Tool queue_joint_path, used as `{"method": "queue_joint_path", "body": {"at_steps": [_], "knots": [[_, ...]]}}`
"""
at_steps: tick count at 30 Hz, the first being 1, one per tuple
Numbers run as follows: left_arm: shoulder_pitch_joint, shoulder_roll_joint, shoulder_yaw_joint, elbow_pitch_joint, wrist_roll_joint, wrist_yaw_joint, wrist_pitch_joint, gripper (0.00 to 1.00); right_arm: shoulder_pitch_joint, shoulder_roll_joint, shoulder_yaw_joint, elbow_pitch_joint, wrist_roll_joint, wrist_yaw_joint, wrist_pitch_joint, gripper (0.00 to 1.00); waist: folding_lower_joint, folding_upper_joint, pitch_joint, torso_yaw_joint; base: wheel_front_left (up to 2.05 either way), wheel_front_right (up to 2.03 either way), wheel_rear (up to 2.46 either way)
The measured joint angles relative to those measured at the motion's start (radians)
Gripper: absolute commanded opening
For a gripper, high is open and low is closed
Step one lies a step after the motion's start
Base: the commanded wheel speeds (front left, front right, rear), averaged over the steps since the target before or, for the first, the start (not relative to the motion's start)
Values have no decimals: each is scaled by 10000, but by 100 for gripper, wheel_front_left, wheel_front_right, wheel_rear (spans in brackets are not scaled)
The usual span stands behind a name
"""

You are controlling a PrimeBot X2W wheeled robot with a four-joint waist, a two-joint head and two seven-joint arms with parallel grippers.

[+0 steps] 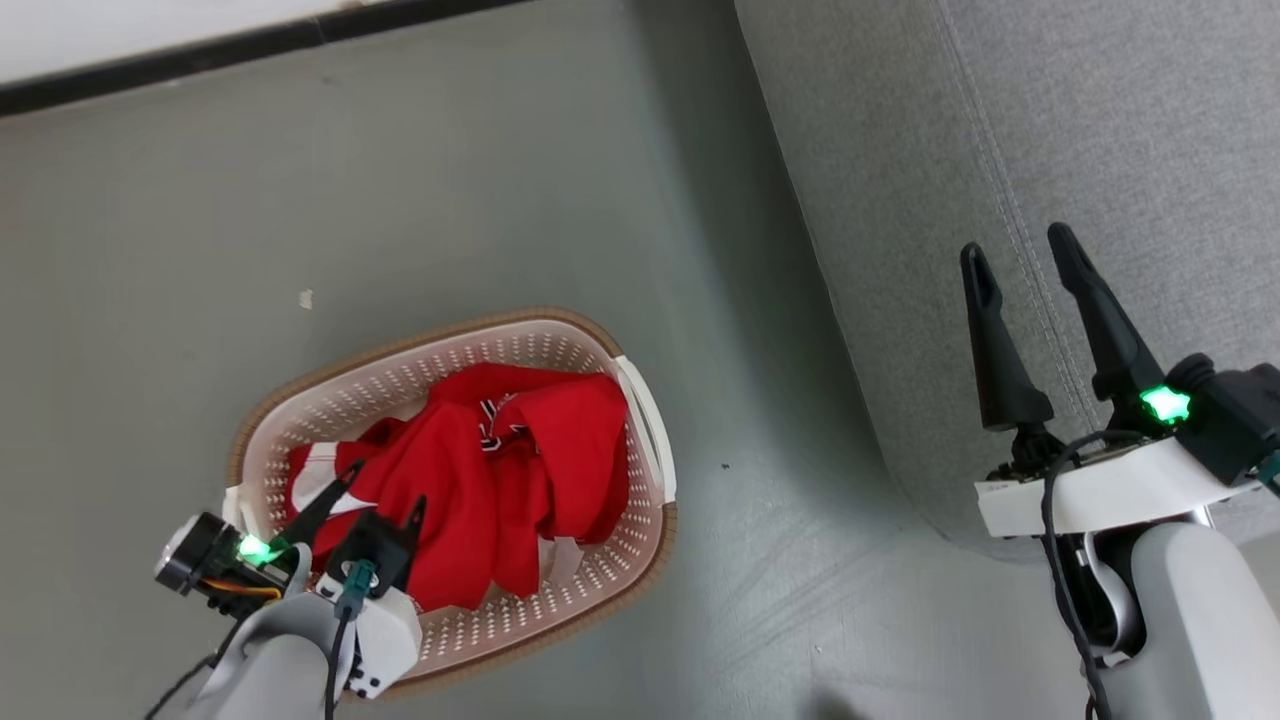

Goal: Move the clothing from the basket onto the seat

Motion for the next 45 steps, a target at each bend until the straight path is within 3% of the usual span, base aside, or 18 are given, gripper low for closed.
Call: {"method": "queue_joint_path", "body": {"at_steps": [14, 29, 30, 31, 32, 33, 34, 45], "knots": [[-1021, 261, -236, 652, 466, 40, 13, 100, -852, 0, 134, -4, 339, 0, -2, 100, 0, 0, 1080, -567, 0, 0, 0], [-1625, 336, -44, 1519, 468, 382, 550, 100, -1546, 0, 345, 132, 522, 0, -2, 100, 0, 0, 1732, -991, 0, 0, 0], [-1632, 326, -46, 1565, 468, 384, 562, 92, -1597, 0, 347, 140, 522, 0, -2, 100, 0, 0, 1757, -1008, 0, 0, 0], [-1644, 320, -65, 1597, 477, 397, 593, 52, -1624, 0, 347, 144, 522, 0, -2, 100, 0, 0, 1778, -1023, 0, 0, 0], [-1662, 318, -92, 1639, 523, 428, 625, 44, -1635, 0, 347, 159, 522, 0, -2, 100, 0, 0, 1795, -1035, 0, 0, 0], [-1684, 322, -104, 1682, 541, 428, 633, 29, -1642, 0, 347, 188, 522, 0, -2, 100, 0, 0, 1805, -1043, 0, 0, 0], [-1706, 328, -134, 1737, 548, 428, 642, 2, -1649, 0, 345, 217, 522, 0, -2, 100, 0, 0, 1806, -1046, 0, 0, 0], [-1843, 113, -286, 1946, 627, 366, 637, 0, -1793, 0, 249, 385, 556, 0, -2, 100, -1, 0, 1703, -1011, 0, 0, 0]]}}
